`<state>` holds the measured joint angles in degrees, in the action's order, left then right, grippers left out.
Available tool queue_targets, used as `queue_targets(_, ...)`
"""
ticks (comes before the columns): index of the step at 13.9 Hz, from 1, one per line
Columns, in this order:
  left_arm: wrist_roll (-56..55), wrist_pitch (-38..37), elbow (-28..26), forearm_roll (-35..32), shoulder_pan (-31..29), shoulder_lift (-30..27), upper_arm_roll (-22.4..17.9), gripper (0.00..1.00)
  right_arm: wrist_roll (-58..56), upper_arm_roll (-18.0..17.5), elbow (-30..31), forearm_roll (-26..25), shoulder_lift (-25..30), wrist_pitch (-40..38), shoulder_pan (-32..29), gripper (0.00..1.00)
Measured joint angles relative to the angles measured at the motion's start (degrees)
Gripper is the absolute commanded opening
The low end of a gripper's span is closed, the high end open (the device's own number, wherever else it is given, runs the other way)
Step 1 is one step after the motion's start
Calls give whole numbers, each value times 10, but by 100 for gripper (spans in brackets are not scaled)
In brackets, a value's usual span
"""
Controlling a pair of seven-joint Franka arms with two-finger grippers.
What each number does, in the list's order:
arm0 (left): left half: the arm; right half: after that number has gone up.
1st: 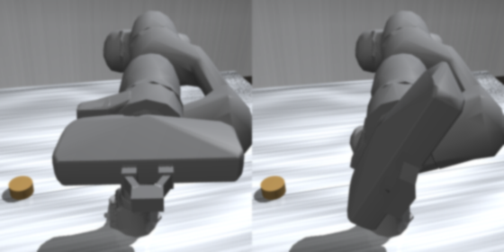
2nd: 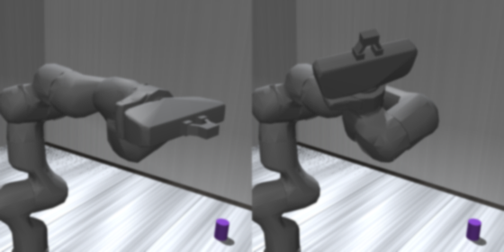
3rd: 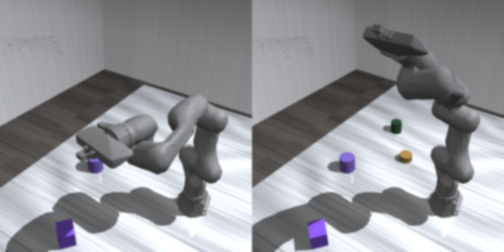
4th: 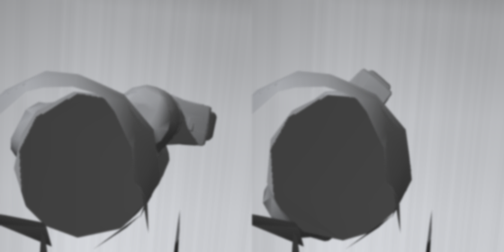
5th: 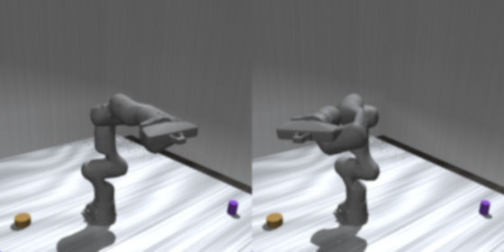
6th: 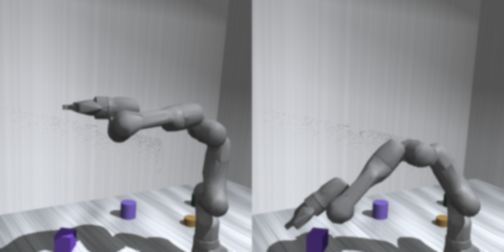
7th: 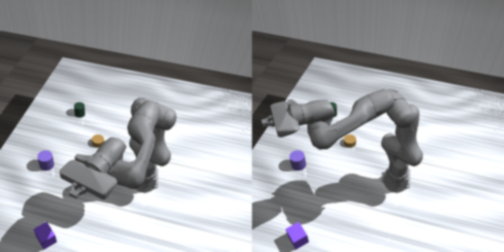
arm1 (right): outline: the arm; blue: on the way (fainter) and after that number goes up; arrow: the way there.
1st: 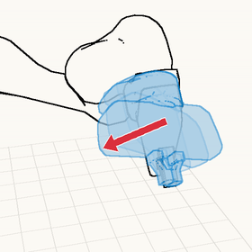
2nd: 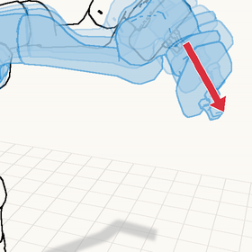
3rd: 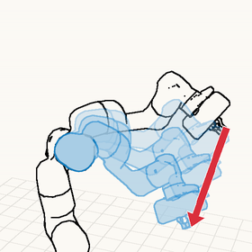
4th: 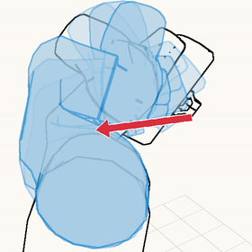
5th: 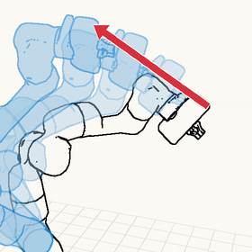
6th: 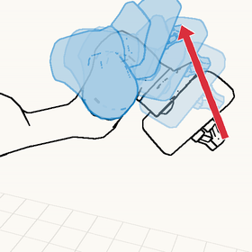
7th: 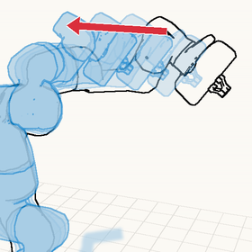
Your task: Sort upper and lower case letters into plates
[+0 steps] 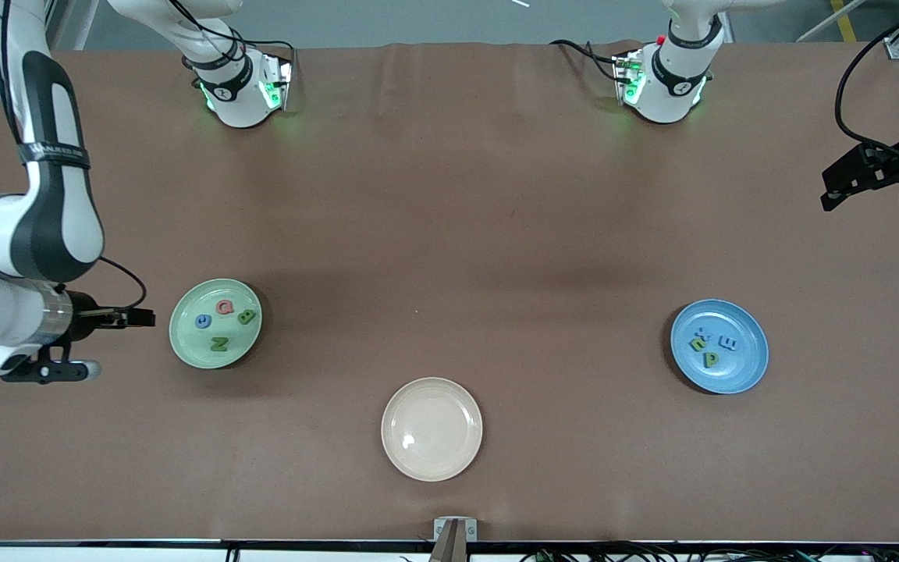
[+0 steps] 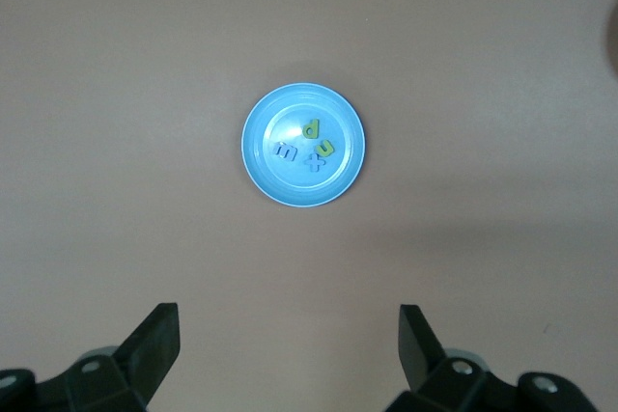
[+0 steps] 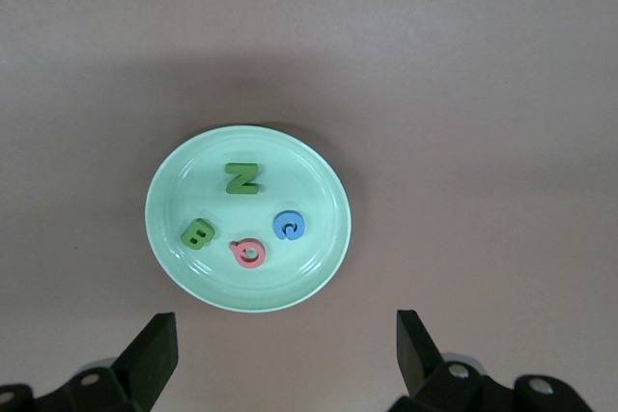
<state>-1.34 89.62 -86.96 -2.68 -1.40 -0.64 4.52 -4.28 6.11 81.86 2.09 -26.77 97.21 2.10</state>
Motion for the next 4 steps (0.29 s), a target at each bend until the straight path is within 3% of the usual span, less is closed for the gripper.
queue_targets(4,23,-11,0,0,-1,0,-2,100,2,0,-42,0,0,-37,-11,100)
